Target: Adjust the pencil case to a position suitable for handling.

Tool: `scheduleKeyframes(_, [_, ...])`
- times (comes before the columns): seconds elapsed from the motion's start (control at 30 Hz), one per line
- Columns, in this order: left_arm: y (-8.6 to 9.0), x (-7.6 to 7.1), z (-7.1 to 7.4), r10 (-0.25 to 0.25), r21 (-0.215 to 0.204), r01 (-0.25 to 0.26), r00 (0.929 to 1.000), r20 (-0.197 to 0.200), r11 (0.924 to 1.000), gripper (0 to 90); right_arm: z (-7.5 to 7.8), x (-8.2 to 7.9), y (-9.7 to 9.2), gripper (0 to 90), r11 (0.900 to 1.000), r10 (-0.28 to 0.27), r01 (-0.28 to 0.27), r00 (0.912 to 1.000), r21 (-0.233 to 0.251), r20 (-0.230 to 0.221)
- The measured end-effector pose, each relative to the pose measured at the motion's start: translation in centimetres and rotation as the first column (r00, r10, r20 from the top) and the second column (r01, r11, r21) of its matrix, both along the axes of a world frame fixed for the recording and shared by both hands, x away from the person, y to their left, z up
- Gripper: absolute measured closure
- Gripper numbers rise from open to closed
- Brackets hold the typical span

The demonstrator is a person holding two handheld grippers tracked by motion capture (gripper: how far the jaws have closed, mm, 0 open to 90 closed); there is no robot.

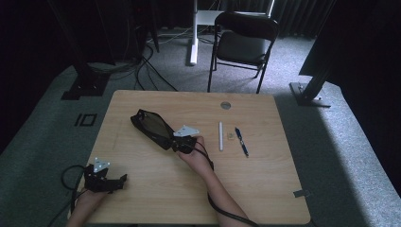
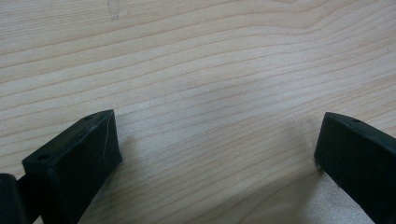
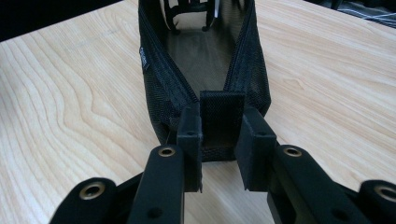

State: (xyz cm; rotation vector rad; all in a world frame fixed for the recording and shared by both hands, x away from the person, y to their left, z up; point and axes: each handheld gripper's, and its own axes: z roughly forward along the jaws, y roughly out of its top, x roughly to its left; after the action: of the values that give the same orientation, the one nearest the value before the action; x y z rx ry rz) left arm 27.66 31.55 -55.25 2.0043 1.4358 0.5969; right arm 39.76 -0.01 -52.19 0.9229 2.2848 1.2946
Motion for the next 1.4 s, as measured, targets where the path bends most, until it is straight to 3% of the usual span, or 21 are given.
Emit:
scheduleKeyframes(0.43, [0.0,0.0,0.0,0.000,0.000,0.000,1.0000,0.000,1.0000,0.3,0.0,-2.0,-2.4,73.2,0.9999,-0.001,0.001,1.0000,-0.012,0.000])
scheduleKeyframes(1.4, [0.0,0.0,0.0,0.000,0.000,0.000,1.0000,0.000,1.0000,0.3,0.3,-7.3,-10.2,73.0,0.9984,-0.013,0.013,0.9999,-0.056,0.003])
